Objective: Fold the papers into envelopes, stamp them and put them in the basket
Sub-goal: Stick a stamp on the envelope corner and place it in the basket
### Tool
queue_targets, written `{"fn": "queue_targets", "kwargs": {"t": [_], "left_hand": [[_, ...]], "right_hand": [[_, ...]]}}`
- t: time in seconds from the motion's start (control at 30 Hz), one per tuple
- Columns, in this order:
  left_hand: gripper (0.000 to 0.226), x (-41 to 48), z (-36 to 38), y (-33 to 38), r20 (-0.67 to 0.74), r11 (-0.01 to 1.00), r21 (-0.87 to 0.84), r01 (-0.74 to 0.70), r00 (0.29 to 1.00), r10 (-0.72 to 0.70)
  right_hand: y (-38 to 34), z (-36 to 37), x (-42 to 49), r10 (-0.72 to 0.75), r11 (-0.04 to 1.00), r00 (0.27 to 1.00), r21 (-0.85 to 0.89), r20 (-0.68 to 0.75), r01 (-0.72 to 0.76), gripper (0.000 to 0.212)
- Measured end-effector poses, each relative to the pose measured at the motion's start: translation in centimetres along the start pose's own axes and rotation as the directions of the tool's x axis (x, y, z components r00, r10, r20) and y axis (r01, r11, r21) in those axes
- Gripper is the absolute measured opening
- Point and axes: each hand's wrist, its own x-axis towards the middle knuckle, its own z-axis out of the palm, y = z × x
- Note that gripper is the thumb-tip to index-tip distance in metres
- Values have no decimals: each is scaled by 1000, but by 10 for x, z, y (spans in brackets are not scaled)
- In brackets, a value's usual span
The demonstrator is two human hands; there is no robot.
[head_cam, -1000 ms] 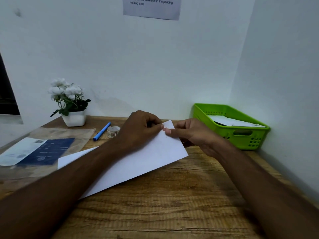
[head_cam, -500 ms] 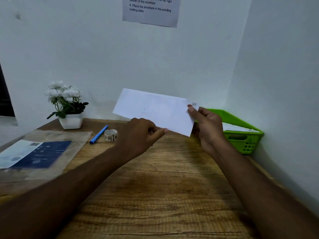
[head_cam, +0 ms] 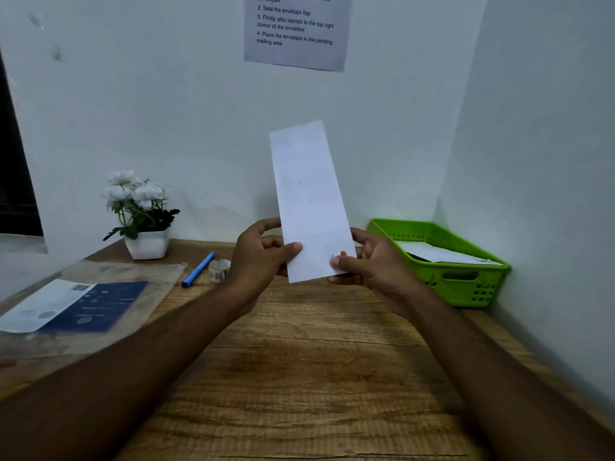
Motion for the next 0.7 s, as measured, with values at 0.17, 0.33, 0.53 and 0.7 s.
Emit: {"fn": "queue_targets", "kwargs": {"t": [0.17, 0.33, 0.53, 0.7], "left_hand": [[49, -2, 1, 2, -4, 994, 51, -92, 996, 92], [56, -3, -1, -1, -5, 987, 90, -133, 991, 134], [61, -10, 10, -1, 34, 992, 11, -123, 992, 123], [64, -11, 42, 3, 113, 994, -3, -107, 988, 107]], "right_hand": [[0, 2, -2, 47, 999, 998, -19, 36, -46, 28], [-5, 4, -6, 72, 997, 995, 8, 75, -72, 29], [-6, -5, -12, 3, 999, 1000, -33, -13, -3, 32], [-11, -35, -27, -62, 996, 979, -78, -193, 47, 41]]}}
